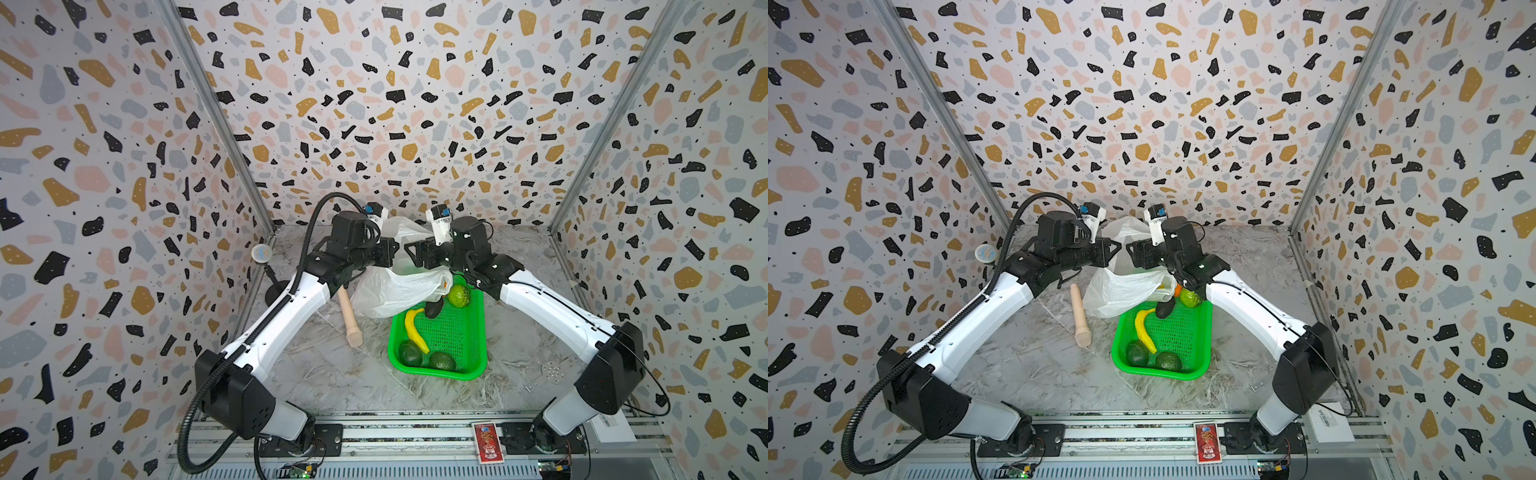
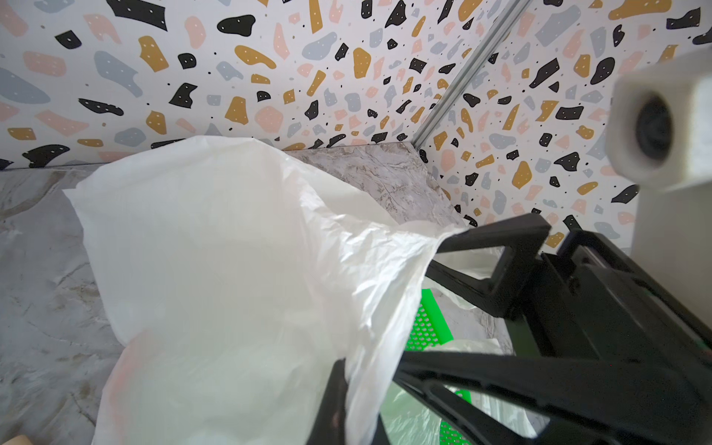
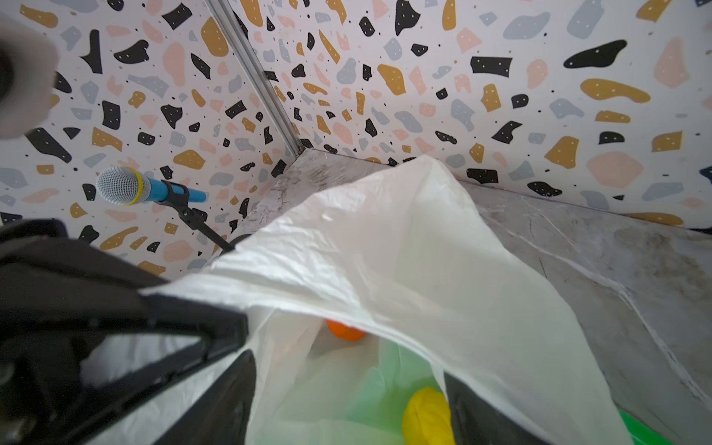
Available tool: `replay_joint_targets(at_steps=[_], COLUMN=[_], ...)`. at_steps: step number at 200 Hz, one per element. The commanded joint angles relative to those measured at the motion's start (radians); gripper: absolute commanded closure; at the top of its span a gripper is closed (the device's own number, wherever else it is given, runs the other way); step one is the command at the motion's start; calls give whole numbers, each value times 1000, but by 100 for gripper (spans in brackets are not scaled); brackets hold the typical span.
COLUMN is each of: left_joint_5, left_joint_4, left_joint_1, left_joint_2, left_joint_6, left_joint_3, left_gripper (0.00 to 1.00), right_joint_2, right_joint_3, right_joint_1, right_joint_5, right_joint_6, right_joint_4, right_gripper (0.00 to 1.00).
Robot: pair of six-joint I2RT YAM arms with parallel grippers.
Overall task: Place the fruits into the plastic bag
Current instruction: Place the fruit in the plastic bag, then shake the plastic bag at the top-center of the table.
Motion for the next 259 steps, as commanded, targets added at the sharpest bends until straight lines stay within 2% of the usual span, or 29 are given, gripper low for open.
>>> replay_joint_targets(at_steps=[1, 22, 59, 87, 120, 147, 195, 228, 245, 259], left_joint_5=[9, 3, 3, 3, 3, 3, 1, 5, 5, 4], left_joint_4=[15, 12, 12, 11, 9, 8, 8, 11, 11, 11], left_joint_1=[-3, -3, -3, -3, -3, -3, -3, -3, -3, -3], left_joint_2=[-9, -5, -1, 4, 9, 5, 1, 2, 3, 2], left_joint_6=[11, 13, 11, 12, 10, 13, 11, 10, 10, 9], left_joint_3=[26, 25, 27, 31, 38, 33, 30, 31, 30, 30], left_gripper=[100, 100, 100, 100, 100, 100, 100, 100, 100, 100], right_joint_2=[-124, -243, -456, -548, -526, -490, -380, -307, -270, -232], right_joint_3=[-77, -199, -409, -535, -609, -667, -639, -621, -618, -590], right_joint_1=[2, -9, -82, -137, -158, -175, -177, -179, -189, -191], right_joint_5=[46, 79, 110, 44, -156, -253, -295, -274, -280, -291], right_joint_6=[-27, -29, 60, 102, 105, 173, 202, 227, 245, 246], right_joint_4=[-13, -6, 11, 66, 103, 208, 305, 350, 405, 422], right_gripper=[23, 23, 24, 25, 27, 29, 30, 34, 39, 50])
